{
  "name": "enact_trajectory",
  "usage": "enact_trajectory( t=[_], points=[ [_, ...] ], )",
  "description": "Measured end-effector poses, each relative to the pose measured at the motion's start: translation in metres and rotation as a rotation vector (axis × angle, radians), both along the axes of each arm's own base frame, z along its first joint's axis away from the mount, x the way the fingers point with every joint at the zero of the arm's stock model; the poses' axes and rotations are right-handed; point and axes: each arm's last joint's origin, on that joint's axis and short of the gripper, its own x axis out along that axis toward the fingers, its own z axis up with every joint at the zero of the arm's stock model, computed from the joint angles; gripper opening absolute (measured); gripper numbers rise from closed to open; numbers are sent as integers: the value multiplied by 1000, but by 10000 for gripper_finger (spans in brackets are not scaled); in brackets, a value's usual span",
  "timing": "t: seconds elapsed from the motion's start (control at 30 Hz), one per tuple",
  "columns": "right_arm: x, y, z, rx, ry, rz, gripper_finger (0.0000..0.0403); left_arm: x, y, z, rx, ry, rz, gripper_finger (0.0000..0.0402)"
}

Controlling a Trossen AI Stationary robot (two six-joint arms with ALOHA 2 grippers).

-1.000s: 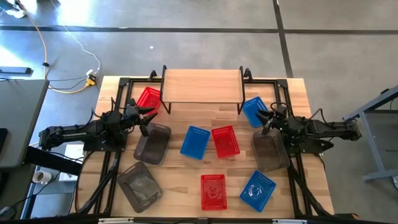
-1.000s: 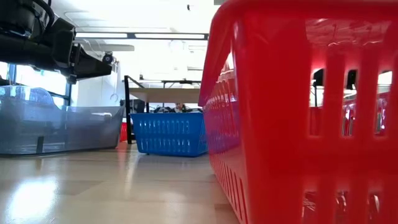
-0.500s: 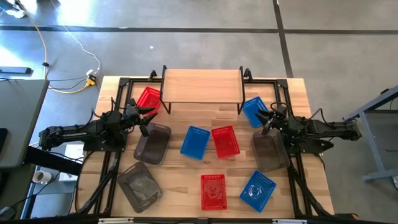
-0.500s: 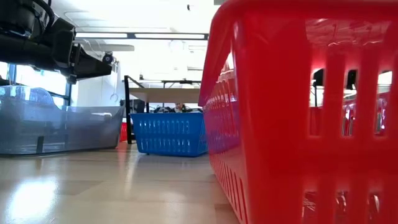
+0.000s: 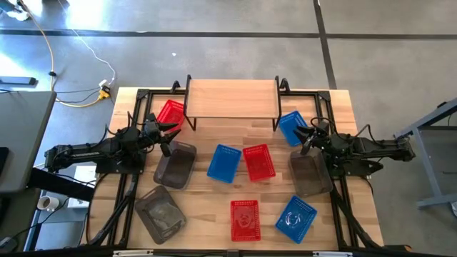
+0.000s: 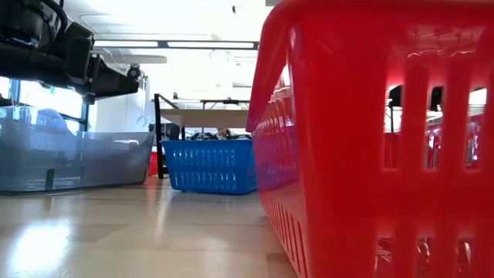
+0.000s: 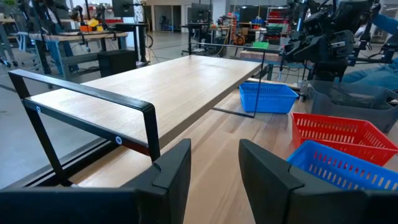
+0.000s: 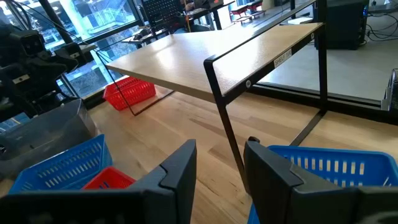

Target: Stack baskets on shelf by color

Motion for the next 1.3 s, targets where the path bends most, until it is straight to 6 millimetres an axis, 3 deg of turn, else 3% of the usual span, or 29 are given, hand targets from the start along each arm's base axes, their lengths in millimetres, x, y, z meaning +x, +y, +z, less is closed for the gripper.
enact_trajectory(
  t=[0.43, 0.77, 1.0, 1.3],
  points=[
    [0, 0, 0, 0, 0, 0, 117, 0, 0, 0, -8, -6, 0, 126],
    [0, 0, 0, -1, 0, -4, 117, 0, 0, 0, -260, -177, 5, 126],
    [0, 0, 0, 0, 0, 1, 117, 0, 0, 0, -294, -201, 5, 126],
    [0, 0, 0, 2, -2, 0, 117, 0, 0, 8, -411, -383, 22, 126]
  ],
)
